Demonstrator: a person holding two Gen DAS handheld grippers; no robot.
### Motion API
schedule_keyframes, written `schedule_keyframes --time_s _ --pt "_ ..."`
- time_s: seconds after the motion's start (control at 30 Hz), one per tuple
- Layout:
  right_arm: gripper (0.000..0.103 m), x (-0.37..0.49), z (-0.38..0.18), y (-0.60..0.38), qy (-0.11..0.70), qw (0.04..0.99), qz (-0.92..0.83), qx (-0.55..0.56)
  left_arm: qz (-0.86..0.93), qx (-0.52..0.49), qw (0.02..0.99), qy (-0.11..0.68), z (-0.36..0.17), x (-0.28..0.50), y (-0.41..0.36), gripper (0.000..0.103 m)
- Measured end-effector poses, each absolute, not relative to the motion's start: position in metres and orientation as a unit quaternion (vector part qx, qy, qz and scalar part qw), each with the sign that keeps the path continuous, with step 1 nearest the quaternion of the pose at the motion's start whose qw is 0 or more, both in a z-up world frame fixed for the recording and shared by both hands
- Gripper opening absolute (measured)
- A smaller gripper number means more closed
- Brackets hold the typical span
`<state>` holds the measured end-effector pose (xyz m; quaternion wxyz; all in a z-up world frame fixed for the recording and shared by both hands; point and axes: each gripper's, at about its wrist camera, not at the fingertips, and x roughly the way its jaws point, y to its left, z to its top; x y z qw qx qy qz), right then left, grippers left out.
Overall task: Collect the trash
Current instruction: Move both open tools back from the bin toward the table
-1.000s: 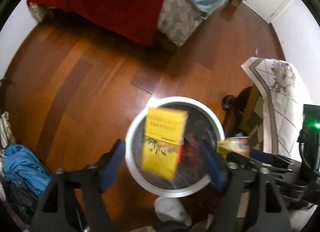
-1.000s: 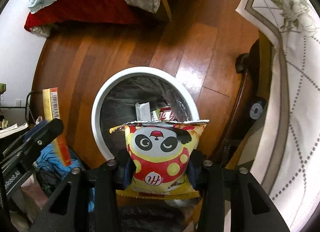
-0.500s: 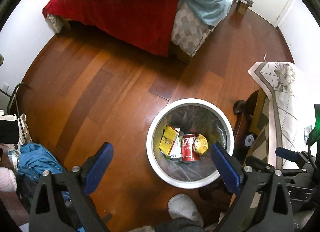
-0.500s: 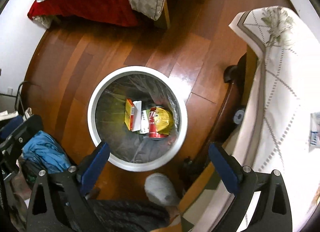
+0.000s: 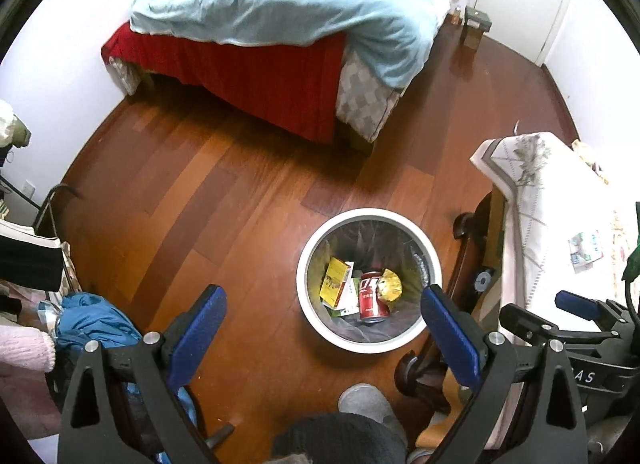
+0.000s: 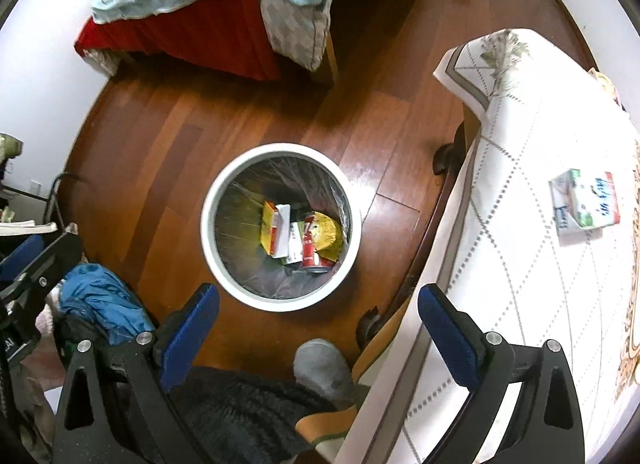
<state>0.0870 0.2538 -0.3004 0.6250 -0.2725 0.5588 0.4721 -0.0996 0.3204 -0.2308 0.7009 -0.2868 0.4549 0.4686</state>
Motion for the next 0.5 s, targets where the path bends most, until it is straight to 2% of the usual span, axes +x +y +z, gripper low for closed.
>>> schedule_keyframes --time_s 0.27,0.4,0.5 --pt "0.100 0.118 -0.246 0.202 0.572 0.635 0.491 -0.167 0.496 -0.258 0.710 0.429 -0.192 -0.080 0.291 0.099" --pt "0.100 0.175 -0.241 0.172 0.597 0.663 0.442 -0.094 0.508 -0.252 0.696 0.439 -0.210 -0.040 0.288 0.099" --pt "0.100 0.232 -0.258 0.157 0.623 0.682 0.378 -0.062 0.514 -0.235 0.684 0.462 -0.236 0.001 0.293 0.099"
